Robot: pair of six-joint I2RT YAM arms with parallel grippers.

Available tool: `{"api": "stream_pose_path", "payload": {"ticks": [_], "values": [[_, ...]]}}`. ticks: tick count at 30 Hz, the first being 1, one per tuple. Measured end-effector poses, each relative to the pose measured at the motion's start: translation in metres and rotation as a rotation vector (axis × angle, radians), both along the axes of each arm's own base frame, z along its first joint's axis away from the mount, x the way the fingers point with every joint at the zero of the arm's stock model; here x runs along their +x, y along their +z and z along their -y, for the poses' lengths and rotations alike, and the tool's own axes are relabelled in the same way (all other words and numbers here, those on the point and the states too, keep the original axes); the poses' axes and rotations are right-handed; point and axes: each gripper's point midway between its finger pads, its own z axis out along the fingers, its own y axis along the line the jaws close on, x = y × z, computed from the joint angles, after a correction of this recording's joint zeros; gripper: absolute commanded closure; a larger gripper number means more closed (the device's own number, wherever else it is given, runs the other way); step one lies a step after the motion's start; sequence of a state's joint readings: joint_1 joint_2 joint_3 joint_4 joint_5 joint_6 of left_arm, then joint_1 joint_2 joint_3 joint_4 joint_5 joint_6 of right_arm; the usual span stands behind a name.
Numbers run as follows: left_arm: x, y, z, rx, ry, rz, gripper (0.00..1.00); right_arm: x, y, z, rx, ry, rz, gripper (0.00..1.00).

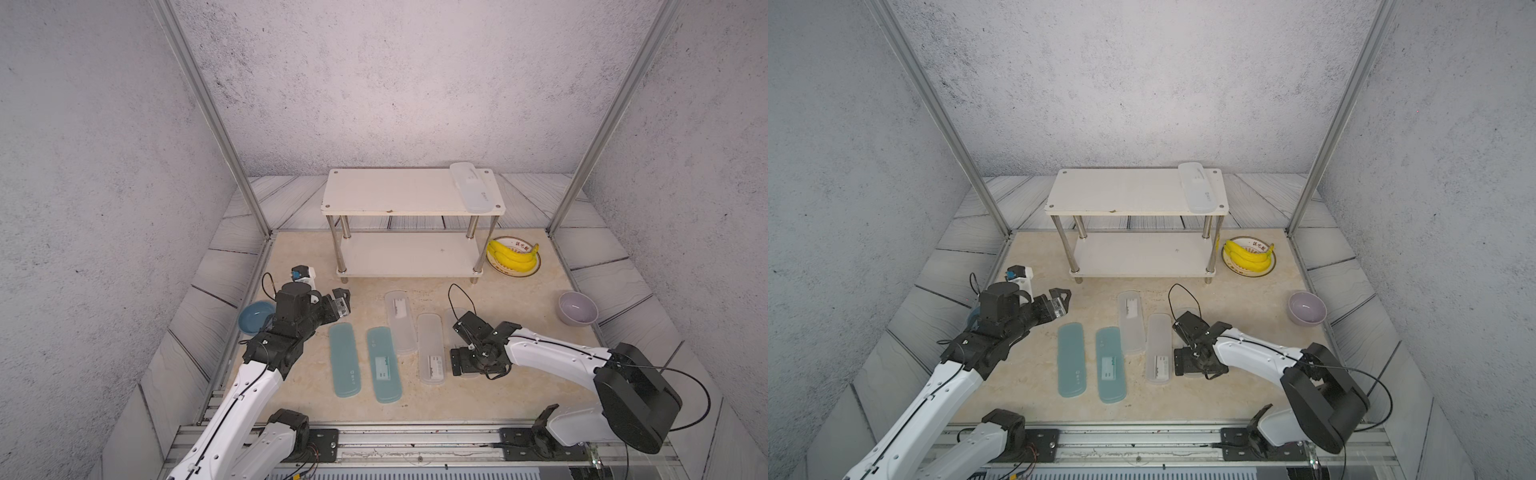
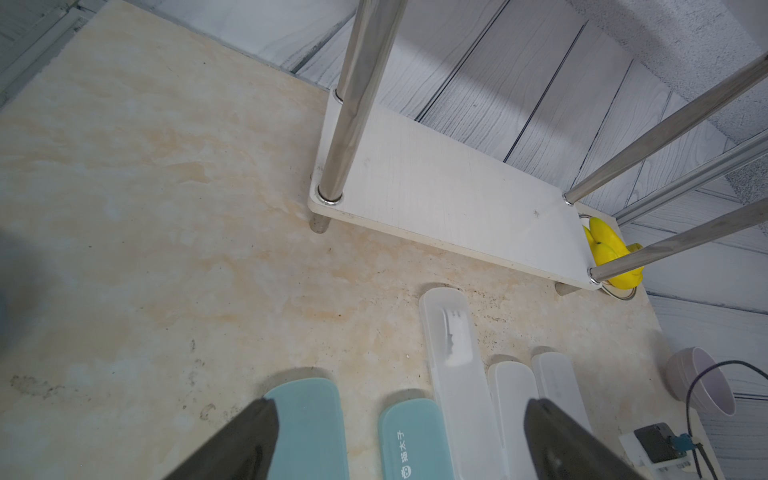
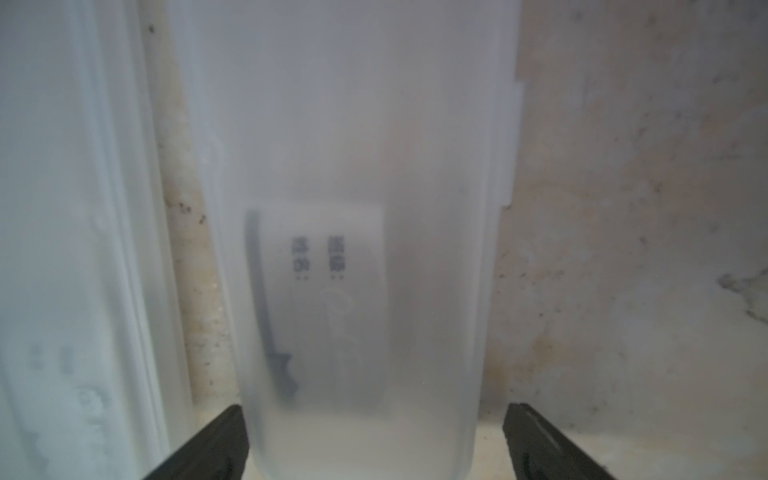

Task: Place the pencil cases on the shelf according to color
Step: Pick up the pencil case from the center of the board.

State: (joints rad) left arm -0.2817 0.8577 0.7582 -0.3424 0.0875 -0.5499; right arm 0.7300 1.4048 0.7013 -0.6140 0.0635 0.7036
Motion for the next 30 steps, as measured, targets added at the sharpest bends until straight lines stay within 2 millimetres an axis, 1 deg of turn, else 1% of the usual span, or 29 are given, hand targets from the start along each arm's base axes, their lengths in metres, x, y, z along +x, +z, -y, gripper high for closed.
{"api": "stream_pose_path", "payload": {"ticks": [5, 9, 13, 16, 19, 20, 23, 25, 27, 30], "values": [[0.002, 0.004, -0.001, 0.002, 0.005, 0.018, 0.01, 0.001, -0.006, 0.000, -0.060, 0.006, -0.011, 0.03], [0.003, 0.004, -0.002, 0.011, 0.010, 0.025, 0.01, 0.004, -0.006, -0.008, -0.071, 0.010, -0.007, 0.10], [0.004, 0.005, -0.003, 0.016, 0.011, 0.032, 0.01, 0.004, -0.006, -0.012, -0.063, 0.003, 0.003, 0.21], [0.004, 0.006, -0.003, 0.021, 0.011, 0.034, 0.01, 0.004, -0.005, -0.010, -0.060, -0.007, 0.026, 0.33], [0.004, 0.006, -0.003, 0.024, 0.010, 0.035, 0.01, 0.000, -0.004, -0.001, -0.077, -0.014, 0.036, 0.45], [0.004, 0.006, -0.003, 0.024, 0.009, 0.035, 0.01, -0.002, -0.003, 0.003, -0.087, -0.016, 0.037, 0.46], [0.004, 0.006, -0.003, 0.026, 0.008, 0.036, 0.01, -0.004, 0.007, 0.012, -0.110, -0.020, 0.055, 0.47], [0.004, 0.006, -0.003, 0.025, 0.008, 0.037, 0.01, -0.002, 0.019, 0.017, -0.122, -0.021, 0.078, 0.47], [0.004, 0.007, -0.003, 0.025, 0.007, 0.039, 0.01, 0.003, 0.035, 0.017, -0.120, -0.018, 0.113, 0.47], [0.004, 0.013, 0.000, 0.018, -0.008, 0.047, 0.01, 0.014, 0.066, 0.012, -0.094, -0.010, 0.183, 0.47]]}}
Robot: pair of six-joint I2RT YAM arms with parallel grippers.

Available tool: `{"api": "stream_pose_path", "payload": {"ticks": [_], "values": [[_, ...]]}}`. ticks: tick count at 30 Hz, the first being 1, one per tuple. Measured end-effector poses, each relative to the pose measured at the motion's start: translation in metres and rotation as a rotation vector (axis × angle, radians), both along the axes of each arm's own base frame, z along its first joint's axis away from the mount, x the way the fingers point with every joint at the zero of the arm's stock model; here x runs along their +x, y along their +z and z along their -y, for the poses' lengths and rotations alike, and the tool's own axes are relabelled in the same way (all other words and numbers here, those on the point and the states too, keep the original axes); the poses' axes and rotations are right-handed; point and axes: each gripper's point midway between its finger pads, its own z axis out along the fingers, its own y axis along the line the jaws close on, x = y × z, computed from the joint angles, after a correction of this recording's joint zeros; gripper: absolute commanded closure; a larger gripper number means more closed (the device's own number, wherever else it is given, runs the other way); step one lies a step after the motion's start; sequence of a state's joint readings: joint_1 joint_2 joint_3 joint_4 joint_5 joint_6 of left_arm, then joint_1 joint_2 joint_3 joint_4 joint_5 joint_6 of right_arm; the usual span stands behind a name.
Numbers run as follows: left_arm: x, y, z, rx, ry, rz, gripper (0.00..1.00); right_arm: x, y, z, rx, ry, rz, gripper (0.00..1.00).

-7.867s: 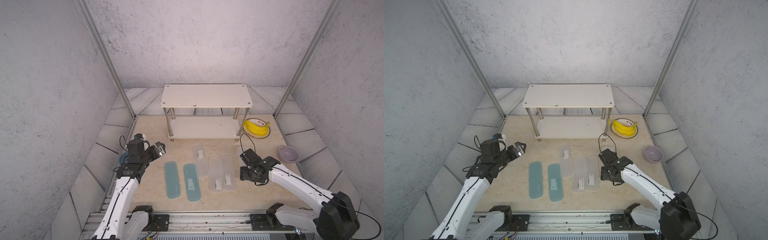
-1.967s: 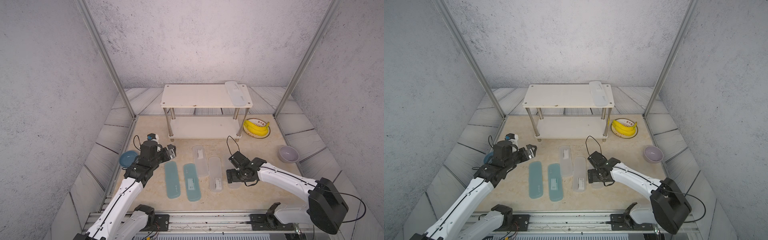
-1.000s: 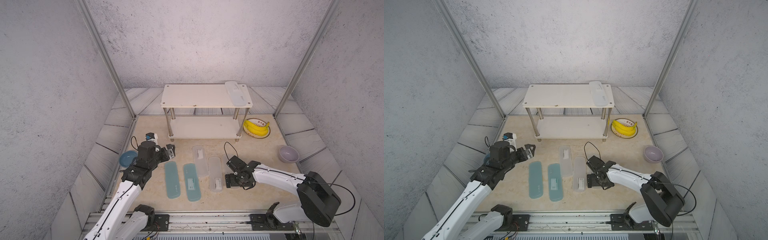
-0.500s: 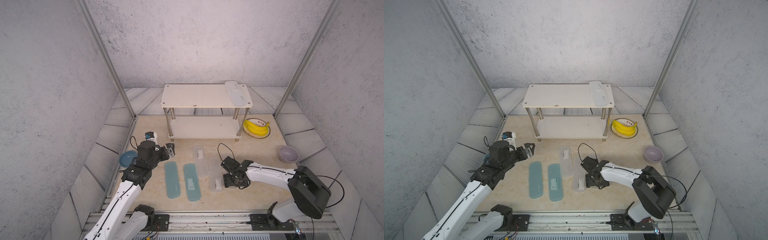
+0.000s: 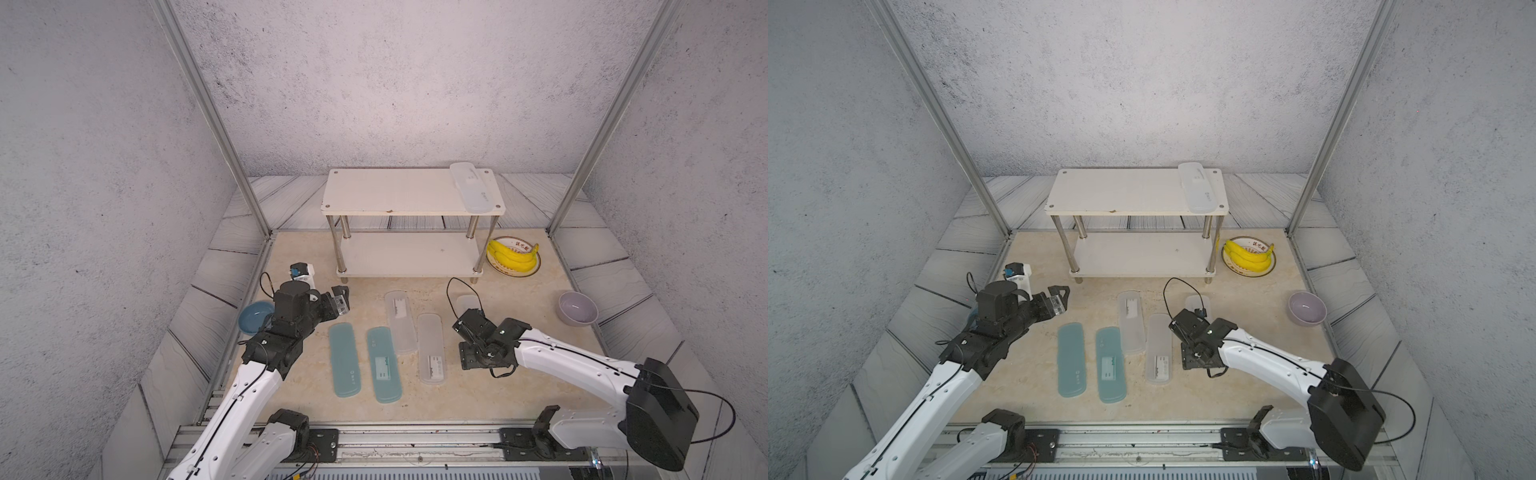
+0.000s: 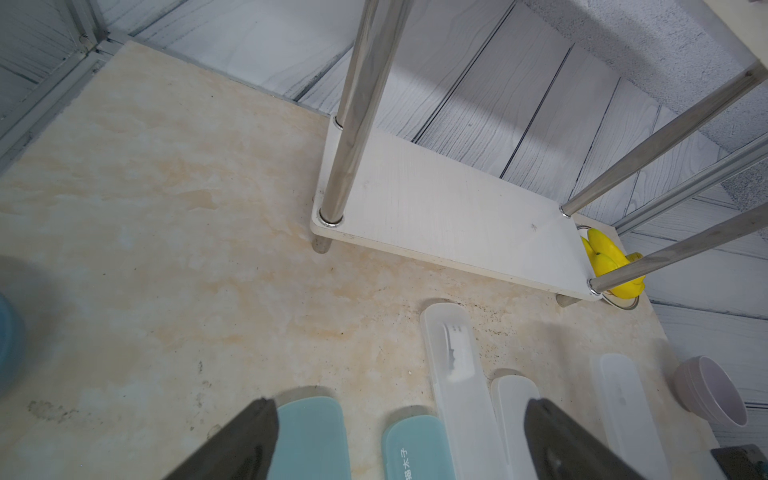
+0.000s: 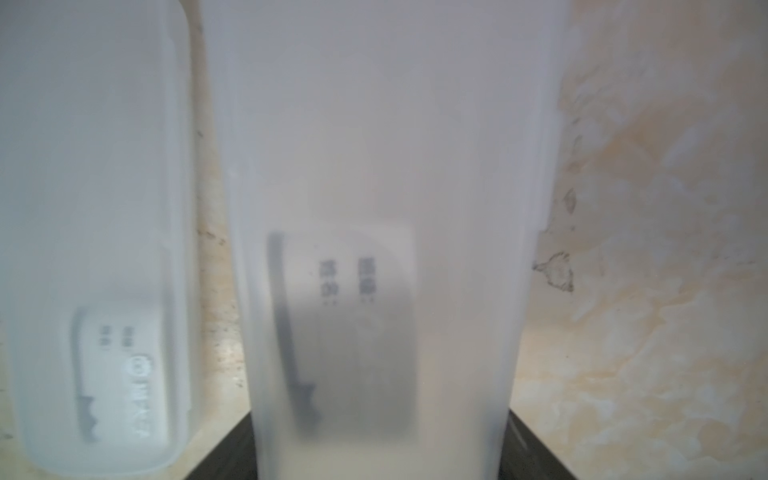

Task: Place the pencil cases on the shelf according to color
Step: Pick up the pencil case from the center of the board, then place the pencil case on the shelf.

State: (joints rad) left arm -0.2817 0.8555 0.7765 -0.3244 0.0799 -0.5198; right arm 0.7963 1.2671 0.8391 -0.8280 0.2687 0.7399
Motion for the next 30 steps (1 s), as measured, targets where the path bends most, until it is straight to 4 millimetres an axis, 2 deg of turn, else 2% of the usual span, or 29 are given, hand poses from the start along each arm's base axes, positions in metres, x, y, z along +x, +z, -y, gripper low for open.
{"api": "stream_pose_path", "payload": {"ticks": [9, 16, 21, 23, 26, 30], "values": [[0.005, 0.033, 0.015, -0.042, -0.073, 0.067, 0.02, 0.031, 0.101, -0.017, 0.103, 0.089, 0.239, 0.45], [0.013, 0.038, 0.027, -0.064, -0.121, 0.068, 0.01, 0.046, 0.170, -0.029, 0.156, 0.176, 0.398, 0.42], [0.019, 0.051, 0.029, -0.071, -0.128, 0.094, 0.01, 0.065, 0.241, -0.043, 0.207, 0.221, 0.565, 0.40], [0.025, 0.061, 0.031, -0.071, -0.130, 0.108, 0.01, 0.076, 0.263, -0.048, 0.201, 0.236, 0.619, 0.40], [0.038, 0.076, 0.035, -0.053, -0.139, 0.113, 0.01, 0.099, 0.286, -0.060, 0.176, 0.258, 0.673, 0.40], [0.057, 0.087, 0.042, -0.026, -0.160, 0.113, 0.01, 0.134, 0.304, -0.076, 0.147, 0.268, 0.716, 0.40]]}}
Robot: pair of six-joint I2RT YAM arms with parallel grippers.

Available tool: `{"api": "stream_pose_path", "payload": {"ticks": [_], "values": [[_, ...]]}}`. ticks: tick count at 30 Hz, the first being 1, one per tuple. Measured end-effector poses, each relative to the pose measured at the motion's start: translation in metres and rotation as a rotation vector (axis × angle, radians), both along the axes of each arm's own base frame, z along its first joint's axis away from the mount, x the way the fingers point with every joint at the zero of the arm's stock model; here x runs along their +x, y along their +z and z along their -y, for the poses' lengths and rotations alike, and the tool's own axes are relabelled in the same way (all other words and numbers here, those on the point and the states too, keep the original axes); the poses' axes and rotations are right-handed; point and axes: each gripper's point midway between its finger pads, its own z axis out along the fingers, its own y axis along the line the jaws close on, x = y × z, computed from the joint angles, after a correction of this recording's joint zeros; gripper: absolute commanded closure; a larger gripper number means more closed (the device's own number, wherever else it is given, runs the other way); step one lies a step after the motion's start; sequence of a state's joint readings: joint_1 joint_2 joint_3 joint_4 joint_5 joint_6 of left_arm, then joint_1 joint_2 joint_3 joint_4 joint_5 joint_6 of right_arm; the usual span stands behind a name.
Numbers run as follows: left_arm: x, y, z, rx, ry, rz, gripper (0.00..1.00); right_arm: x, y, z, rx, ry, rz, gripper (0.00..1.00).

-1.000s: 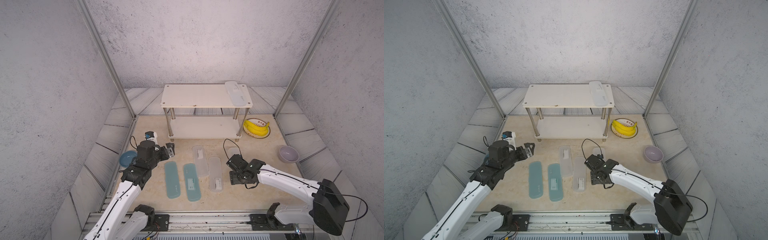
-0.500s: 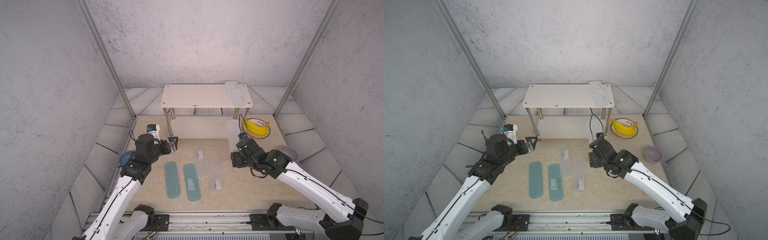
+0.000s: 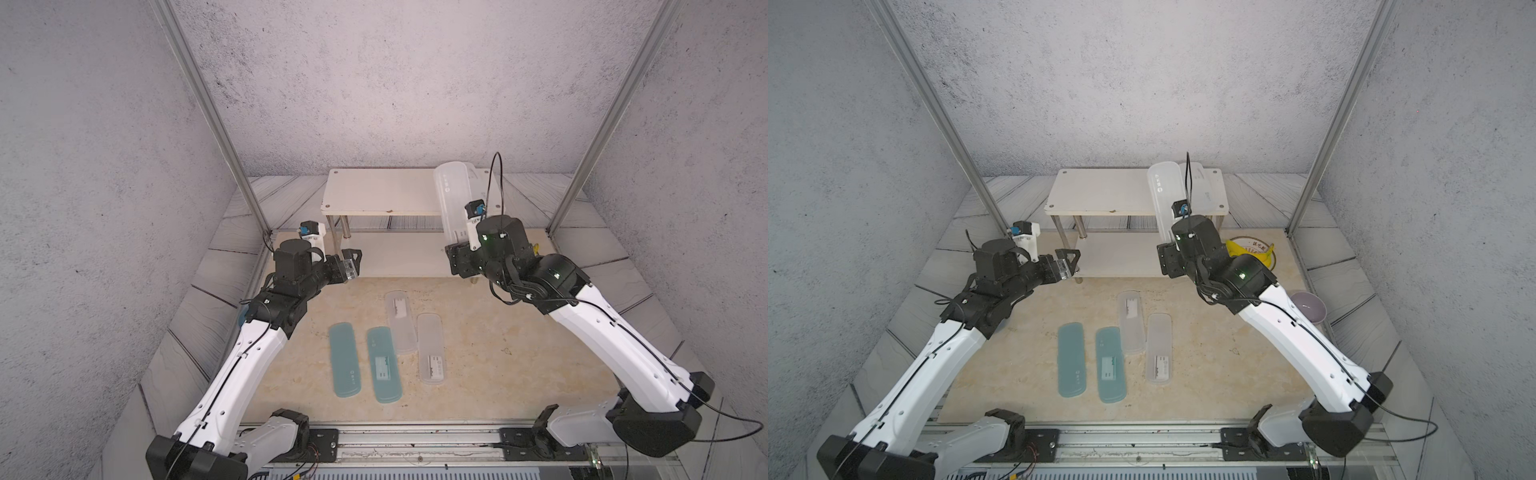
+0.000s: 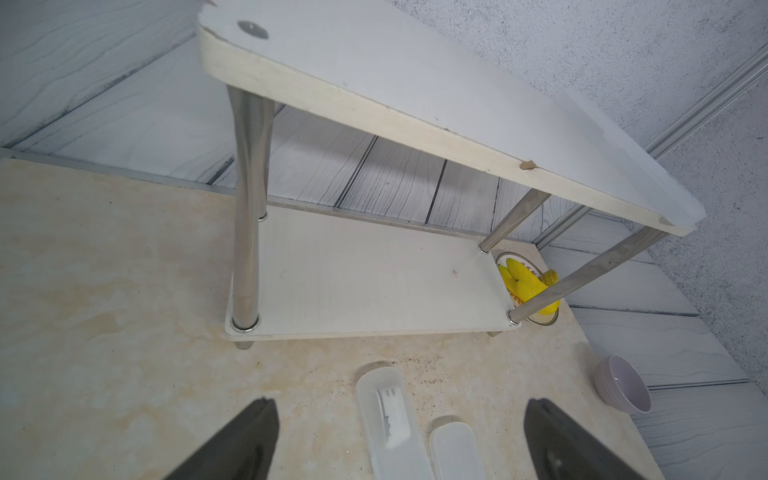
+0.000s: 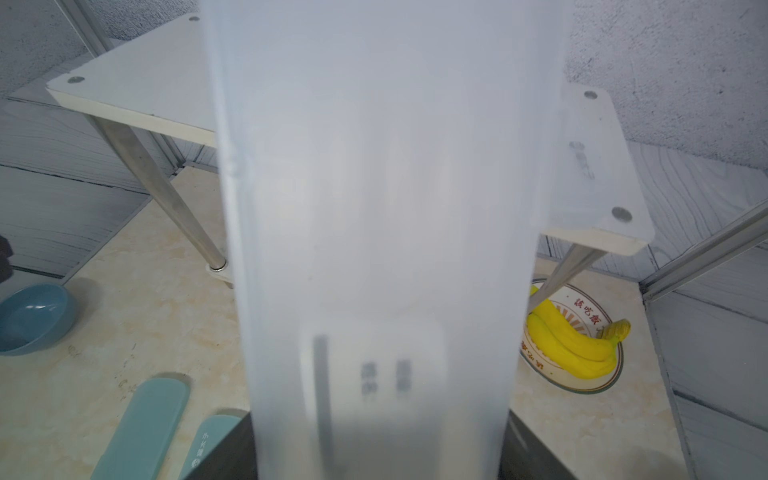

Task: Place the pencil cases on the shelf according to color
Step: Place the pencil case on the shelf.

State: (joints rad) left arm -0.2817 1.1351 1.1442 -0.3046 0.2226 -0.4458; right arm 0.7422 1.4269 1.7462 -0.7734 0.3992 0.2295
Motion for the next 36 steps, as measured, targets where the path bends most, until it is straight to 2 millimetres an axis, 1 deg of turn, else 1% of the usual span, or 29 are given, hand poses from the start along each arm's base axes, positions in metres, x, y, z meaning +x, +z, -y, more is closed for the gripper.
{"api": "stream_pose_path", "payload": {"ticks": [3, 5, 10, 14, 17, 21, 27, 32, 36], "values": [[0.007, -0.001, 0.004, 0.010, -0.015, -0.003, 0.02, 0.029, 0.010, -0.003, 0.011, -0.028, 0.024, 0.40], [0.010, -0.005, 0.006, 0.016, -0.025, -0.012, 0.01, 0.050, 0.014, -0.001, 0.029, -0.051, 0.033, 0.40], [0.021, -0.018, 0.012, 0.027, -0.044, -0.042, 0.01, 0.092, 0.024, -0.001, 0.072, -0.087, 0.064, 0.40], [0.026, -0.027, 0.015, 0.040, -0.054, -0.059, 0.01, 0.119, 0.029, -0.013, 0.090, -0.082, 0.088, 0.39], [0.028, -0.029, 0.016, 0.049, -0.064, -0.056, 0.01, 0.132, 0.028, -0.021, 0.095, -0.075, 0.092, 0.39], [0.027, -0.031, 0.017, 0.061, -0.077, -0.053, 0.01, 0.143, 0.022, -0.029, 0.096, -0.068, 0.085, 0.38], [0.024, -0.036, 0.019, 0.079, -0.100, -0.060, 0.01, 0.150, 0.004, -0.034, 0.087, -0.066, 0.037, 0.36], [0.019, -0.044, 0.017, 0.091, -0.105, -0.072, 0.01, 0.151, 0.003, -0.035, 0.103, -0.071, 0.033, 0.30], [0.017, -0.045, 0.017, 0.093, -0.107, -0.077, 0.01, 0.151, 0.003, -0.034, 0.106, -0.074, 0.030, 0.26]]}}
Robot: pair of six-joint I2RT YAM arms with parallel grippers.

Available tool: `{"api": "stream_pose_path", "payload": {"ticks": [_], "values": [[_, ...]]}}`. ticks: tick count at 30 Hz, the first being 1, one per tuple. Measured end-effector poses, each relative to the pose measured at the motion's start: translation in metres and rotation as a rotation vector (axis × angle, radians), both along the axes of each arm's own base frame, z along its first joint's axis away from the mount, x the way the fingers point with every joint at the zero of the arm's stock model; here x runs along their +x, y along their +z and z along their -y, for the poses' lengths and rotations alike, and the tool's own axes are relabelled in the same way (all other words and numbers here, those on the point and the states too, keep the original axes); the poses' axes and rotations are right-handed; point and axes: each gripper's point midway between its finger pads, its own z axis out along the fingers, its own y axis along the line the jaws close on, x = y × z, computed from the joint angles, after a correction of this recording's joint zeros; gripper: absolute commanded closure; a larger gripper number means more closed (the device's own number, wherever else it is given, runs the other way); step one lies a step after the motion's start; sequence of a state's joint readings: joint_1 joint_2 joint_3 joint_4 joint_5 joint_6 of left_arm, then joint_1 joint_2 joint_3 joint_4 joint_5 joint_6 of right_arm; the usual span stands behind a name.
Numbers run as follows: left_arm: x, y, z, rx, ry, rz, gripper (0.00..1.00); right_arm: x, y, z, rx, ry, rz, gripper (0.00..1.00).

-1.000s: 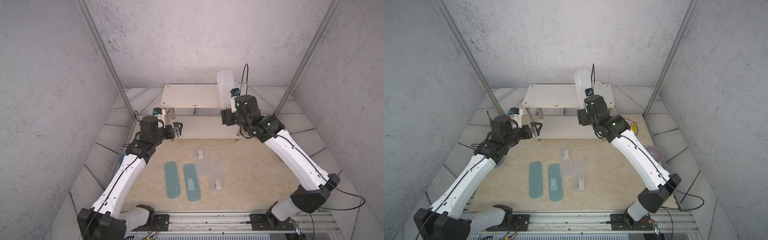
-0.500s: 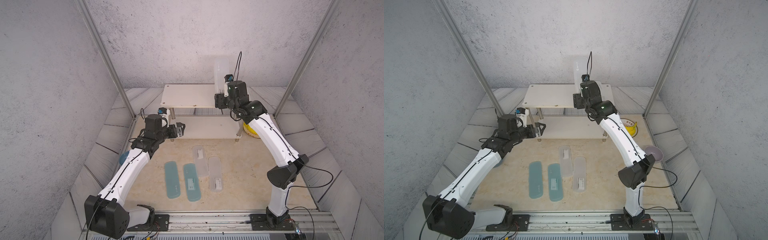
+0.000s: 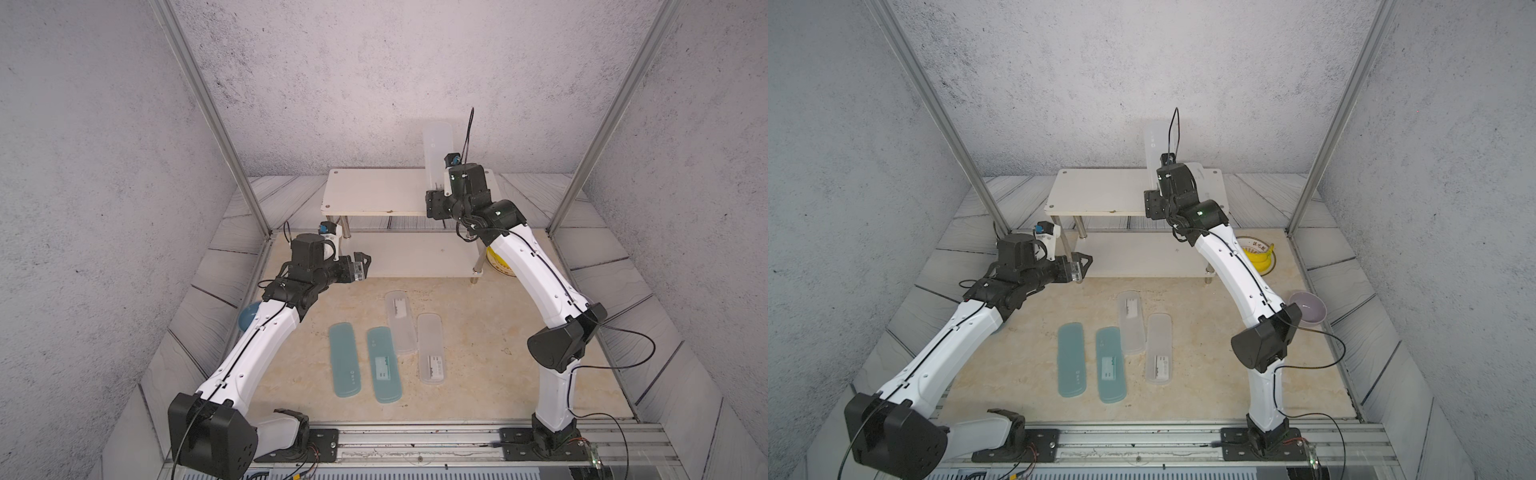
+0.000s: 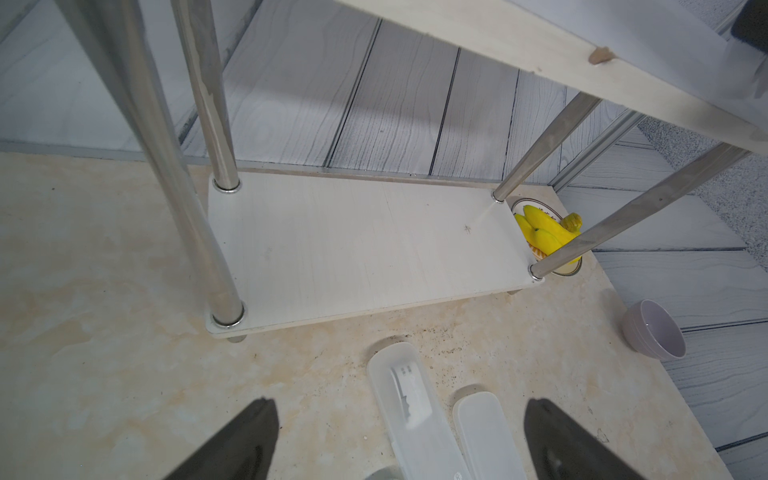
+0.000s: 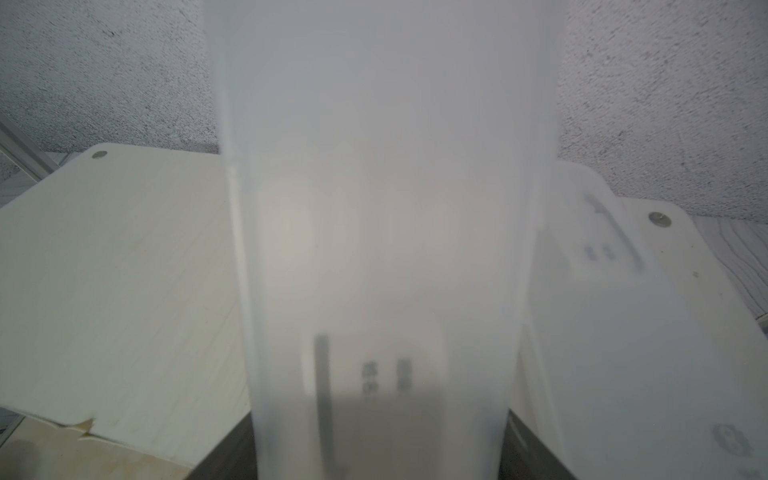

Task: Place the pencil cases on the shelf according to color
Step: Place the pencil case on the shelf.

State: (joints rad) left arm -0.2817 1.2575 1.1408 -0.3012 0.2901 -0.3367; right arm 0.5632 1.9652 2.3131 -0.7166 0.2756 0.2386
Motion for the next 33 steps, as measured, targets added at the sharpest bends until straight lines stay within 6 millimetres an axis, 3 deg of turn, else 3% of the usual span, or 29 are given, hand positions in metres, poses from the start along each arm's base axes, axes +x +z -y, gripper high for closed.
{"api": "stream_pose_path", "payload": {"ticks": [6, 11, 21, 27, 33], "values": [[-0.001, 0.000, 0.001, -0.007, -0.007, -0.003, 0.01, -0.001, -0.004, 0.001, 0.001, -0.005, -0.016, 0.12], [-0.002, 0.001, 0.003, -0.017, -0.011, -0.008, 0.01, -0.005, -0.020, 0.003, -0.026, -0.007, -0.065, 0.10], [-0.002, 0.001, 0.003, -0.028, -0.007, -0.014, 0.01, -0.010, -0.018, 0.007, -0.027, -0.010, -0.065, 0.02], [-0.002, 0.001, 0.002, -0.028, -0.001, -0.015, 0.01, -0.015, -0.001, 0.006, 0.002, 0.008, -0.033, 0.00], [-0.001, 0.002, -0.002, -0.026, 0.025, -0.013, 0.01, -0.027, 0.039, 0.005, 0.069, 0.055, 0.043, 0.00]]}}
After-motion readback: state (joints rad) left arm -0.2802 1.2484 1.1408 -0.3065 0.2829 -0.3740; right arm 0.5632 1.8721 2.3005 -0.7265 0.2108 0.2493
